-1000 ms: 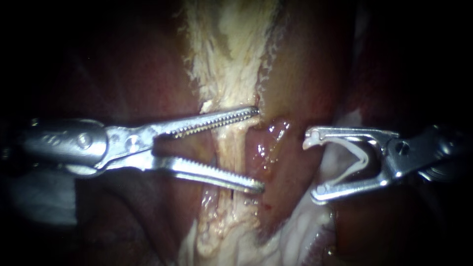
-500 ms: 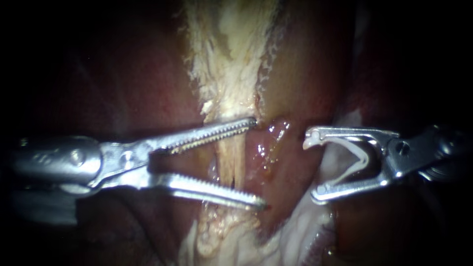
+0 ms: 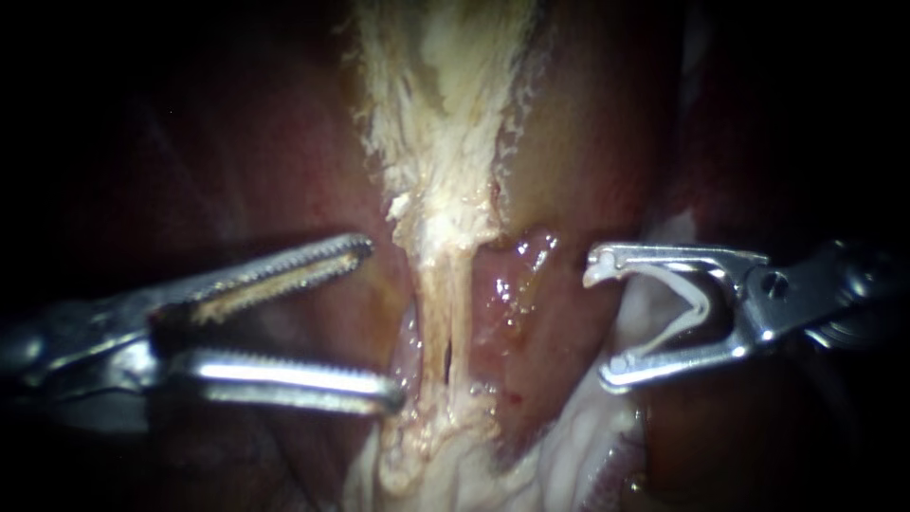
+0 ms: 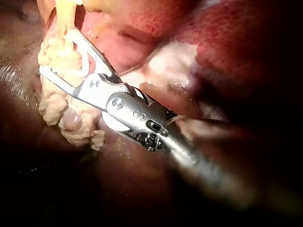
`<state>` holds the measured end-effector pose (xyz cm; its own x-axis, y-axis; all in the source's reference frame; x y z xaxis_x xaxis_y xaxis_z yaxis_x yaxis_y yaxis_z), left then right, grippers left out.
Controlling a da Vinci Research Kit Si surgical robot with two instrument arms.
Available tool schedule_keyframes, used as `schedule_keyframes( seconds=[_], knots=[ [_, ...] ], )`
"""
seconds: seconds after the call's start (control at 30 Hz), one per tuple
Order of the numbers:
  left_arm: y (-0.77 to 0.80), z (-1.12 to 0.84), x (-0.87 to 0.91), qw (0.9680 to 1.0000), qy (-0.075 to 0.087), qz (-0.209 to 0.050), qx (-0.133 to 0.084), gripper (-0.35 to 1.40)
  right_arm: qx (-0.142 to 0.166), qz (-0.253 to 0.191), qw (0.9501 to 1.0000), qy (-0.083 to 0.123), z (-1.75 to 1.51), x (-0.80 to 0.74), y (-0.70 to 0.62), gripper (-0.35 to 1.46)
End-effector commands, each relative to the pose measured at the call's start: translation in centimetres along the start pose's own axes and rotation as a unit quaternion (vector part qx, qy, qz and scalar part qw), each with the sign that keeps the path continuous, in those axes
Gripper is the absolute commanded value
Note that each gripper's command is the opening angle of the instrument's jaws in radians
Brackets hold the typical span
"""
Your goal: Grabbing gallbladder
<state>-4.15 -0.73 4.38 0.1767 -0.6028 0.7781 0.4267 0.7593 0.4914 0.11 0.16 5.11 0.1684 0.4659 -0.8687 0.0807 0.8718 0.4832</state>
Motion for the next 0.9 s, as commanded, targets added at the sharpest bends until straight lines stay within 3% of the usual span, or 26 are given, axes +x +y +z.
schedule_keyframes(
  seconds=[0.03, 0.17, 0.53, 0.9],
  knots=[
    [0.03, 0.00, -0.02, 1.0000, 0.001, -0.002, -0.006, 0.57, 0.000, 0.000, 1.0000, 0.000, 0.00, 0.00, 0.00, 0.55],
    [0.10, 0.07, -0.04, 0.9997, 0.001, -0.007, -0.021, 0.56, 0.000, 0.000, 1.0000, 0.000, 0.00, 0.00, 0.00, 0.55],
    [0.30, 0.45, 0.02, 0.9997, 0.001, -0.010, -0.025, 0.54, 0.000, 0.000, 1.0000, 0.000, 0.00, 0.00, 0.00, 0.55],
    [0.40, 0.60, 0.11, 0.9995, 0.010, -0.011, -0.028, 0.47, 0.000, 0.000, 1.0000, 0.000, 0.00, 0.00, 0.00, 0.55]
  ],
)
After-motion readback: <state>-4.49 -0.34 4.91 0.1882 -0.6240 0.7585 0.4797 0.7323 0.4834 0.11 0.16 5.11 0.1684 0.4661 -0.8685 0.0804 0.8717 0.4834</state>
